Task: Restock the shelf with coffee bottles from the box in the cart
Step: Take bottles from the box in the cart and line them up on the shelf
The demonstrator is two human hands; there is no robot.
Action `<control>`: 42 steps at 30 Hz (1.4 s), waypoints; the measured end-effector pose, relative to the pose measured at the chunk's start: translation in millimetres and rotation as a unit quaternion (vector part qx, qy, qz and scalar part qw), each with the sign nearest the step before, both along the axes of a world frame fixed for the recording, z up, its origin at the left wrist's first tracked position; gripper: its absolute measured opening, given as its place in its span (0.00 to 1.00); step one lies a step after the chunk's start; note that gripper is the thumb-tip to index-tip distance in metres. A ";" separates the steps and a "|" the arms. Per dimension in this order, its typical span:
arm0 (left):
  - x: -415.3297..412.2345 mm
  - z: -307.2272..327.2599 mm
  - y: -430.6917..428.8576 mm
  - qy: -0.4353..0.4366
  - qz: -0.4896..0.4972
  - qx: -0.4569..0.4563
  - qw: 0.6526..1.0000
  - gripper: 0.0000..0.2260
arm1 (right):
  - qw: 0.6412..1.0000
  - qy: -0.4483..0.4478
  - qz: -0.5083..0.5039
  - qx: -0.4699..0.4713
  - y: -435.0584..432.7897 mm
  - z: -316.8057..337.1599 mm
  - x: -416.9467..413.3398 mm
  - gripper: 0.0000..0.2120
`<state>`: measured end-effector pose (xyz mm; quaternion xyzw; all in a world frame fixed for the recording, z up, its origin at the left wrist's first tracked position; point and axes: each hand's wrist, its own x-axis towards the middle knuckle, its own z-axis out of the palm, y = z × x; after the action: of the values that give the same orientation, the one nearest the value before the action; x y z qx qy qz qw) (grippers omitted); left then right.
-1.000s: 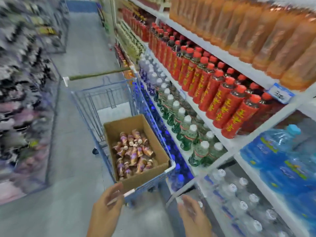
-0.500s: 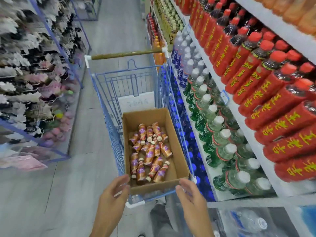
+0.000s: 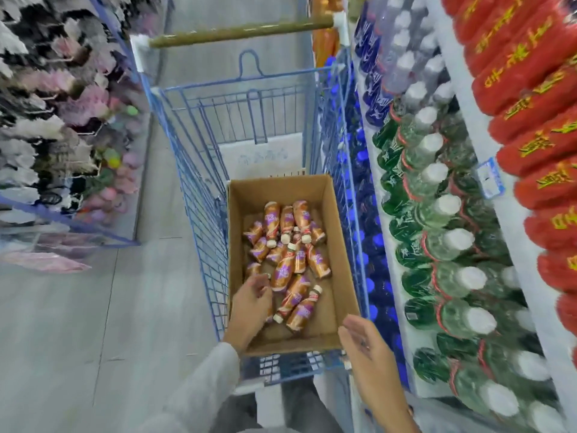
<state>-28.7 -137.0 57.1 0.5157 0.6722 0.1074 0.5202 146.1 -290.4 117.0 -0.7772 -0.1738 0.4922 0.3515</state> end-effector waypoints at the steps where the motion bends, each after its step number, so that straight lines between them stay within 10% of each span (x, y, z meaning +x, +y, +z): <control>1: 5.8 -14.2 10.1 0.015 -0.013 -0.019 1.000 0.15 | 1.000 0.001 -0.008 -0.011 2.2 -4.2 -2.6 0.10; 9: 56.0 -141.5 81.2 0.072 -0.087 -0.172 0.979 0.21 | 0.993 -0.030 -0.109 -0.036 8.6 -33.6 -20.3 0.08; 15: 68.9 -217.1 85.6 0.102 -0.035 -0.228 0.968 0.46 | 0.992 0.008 -0.110 -0.066 16.0 -45.7 -23.6 0.31; 18: 69.4 -231.3 77.5 0.108 -0.013 -0.206 0.972 0.46 | 0.990 0.008 -0.115 -0.075 20.2 -51.3 -28.5 0.18; 35: -32.4 -29.4 41.2 -0.100 0.112 -0.134 0.980 0.13 | 0.980 0.065 -0.016 -0.186 92.1 -86.3 -22.7 0.04; 39: -53.4 6.0 28.5 -0.087 0.126 -0.121 0.981 0.22 | 0.954 0.072 0.024 -0.291 84.3 -236.8 -11.4 0.36; 42: -64.1 12.1 20.5 -0.080 0.132 -0.120 0.981 0.19 | 0.931 0.132 -0.028 -0.340 102.8 -255.5 -19.5 0.33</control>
<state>-92.8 -116.5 69.2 0.3466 0.6984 0.1347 0.6116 126.6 -187.6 -138.6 -0.7825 0.0737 0.6102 0.0994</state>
